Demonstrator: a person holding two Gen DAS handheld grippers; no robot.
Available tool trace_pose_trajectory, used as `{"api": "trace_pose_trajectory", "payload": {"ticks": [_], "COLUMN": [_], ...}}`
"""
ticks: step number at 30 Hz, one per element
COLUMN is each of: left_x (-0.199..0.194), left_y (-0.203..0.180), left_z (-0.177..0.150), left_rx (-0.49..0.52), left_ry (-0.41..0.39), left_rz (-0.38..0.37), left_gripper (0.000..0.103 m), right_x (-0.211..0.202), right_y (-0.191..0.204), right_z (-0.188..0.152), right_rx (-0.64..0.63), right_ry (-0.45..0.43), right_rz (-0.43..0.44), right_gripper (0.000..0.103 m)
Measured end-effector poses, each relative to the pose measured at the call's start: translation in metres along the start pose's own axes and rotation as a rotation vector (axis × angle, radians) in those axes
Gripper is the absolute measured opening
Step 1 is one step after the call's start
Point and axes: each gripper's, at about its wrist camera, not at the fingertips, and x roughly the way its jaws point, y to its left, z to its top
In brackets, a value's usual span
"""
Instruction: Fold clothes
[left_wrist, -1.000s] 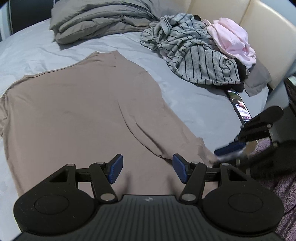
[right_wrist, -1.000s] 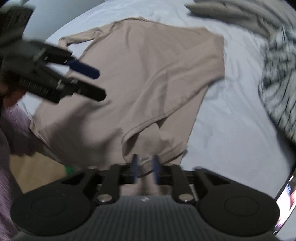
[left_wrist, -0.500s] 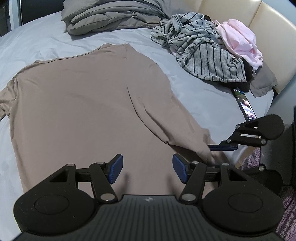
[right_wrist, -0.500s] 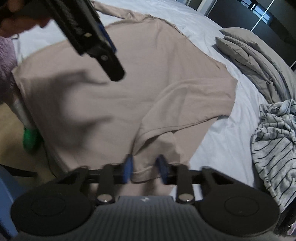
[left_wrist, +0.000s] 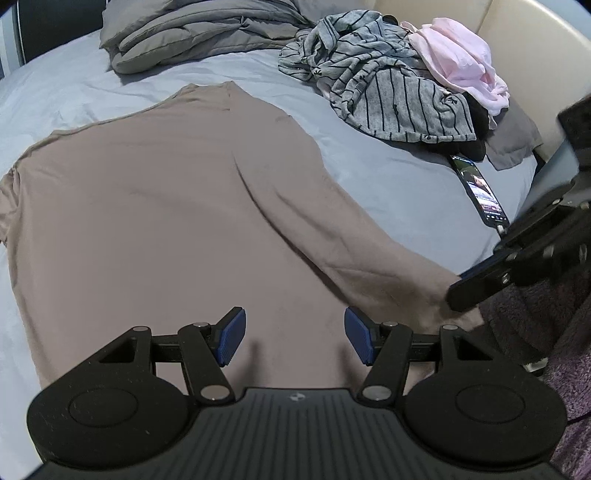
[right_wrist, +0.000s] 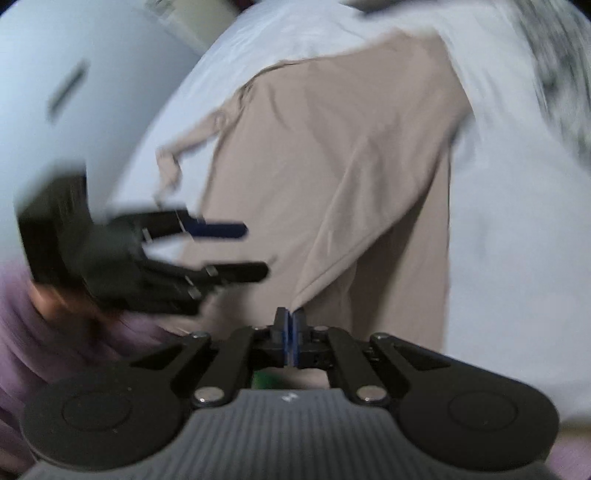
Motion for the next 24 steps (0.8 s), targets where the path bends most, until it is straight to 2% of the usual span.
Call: {"api": "trace_pose_trajectory", "payload": {"ticks": [2, 7, 12, 14, 16, 18, 21, 22, 24], "left_x": [0.0, 0.007, 0.024, 0.036, 0.049, 0.062, 0.066, 0.065, 0.062], "left_y": [0.0, -0.005, -0.024, -0.035, -0.045, -0.054, -0.062, -0.062, -0.062], "left_z": [-0.001, -0.003, -0.008, -0.012, -0.016, -0.02, -0.022, -0.02, -0.019], "left_rx": [-0.003, -0.005, -0.028, -0.037, -0.051, -0.051, -0.046, -0.05, -0.056], "left_ry": [0.003, 0.022, 0.07, 0.087, 0.118, 0.129, 0.098, 0.087, 0.069], "left_rz": [-0.012, -0.051, -0.124, -0.121, -0.128, -0.104, -0.077, -0.08, -0.096], "left_gripper": [0.058, 0.058, 0.058, 0.051, 0.034, 0.031, 0.026, 0.015, 0.0], "right_x": [-0.001, 0.015, 0.031, 0.031, 0.032, 0.034, 0.035, 0.036, 0.036], "right_y": [-0.015, -0.038, -0.041, -0.041, -0.042, -0.044, -0.047, -0.047, -0.049], "right_z": [-0.003, -0.014, -0.019, -0.019, -0.018, -0.019, -0.019, -0.018, -0.016], "right_rx": [0.084, 0.126, 0.118, 0.119, 0.12, 0.116, 0.113, 0.114, 0.117], "right_ry": [0.025, 0.115, 0.16, 0.159, 0.156, 0.156, 0.155, 0.152, 0.143], "right_rz": [-0.023, -0.197, -0.207, -0.209, -0.211, -0.215, -0.216, -0.216, -0.216], "right_gripper": [0.002, 0.002, 0.002, 0.003, 0.003, 0.003, 0.003, 0.003, 0.003]}}
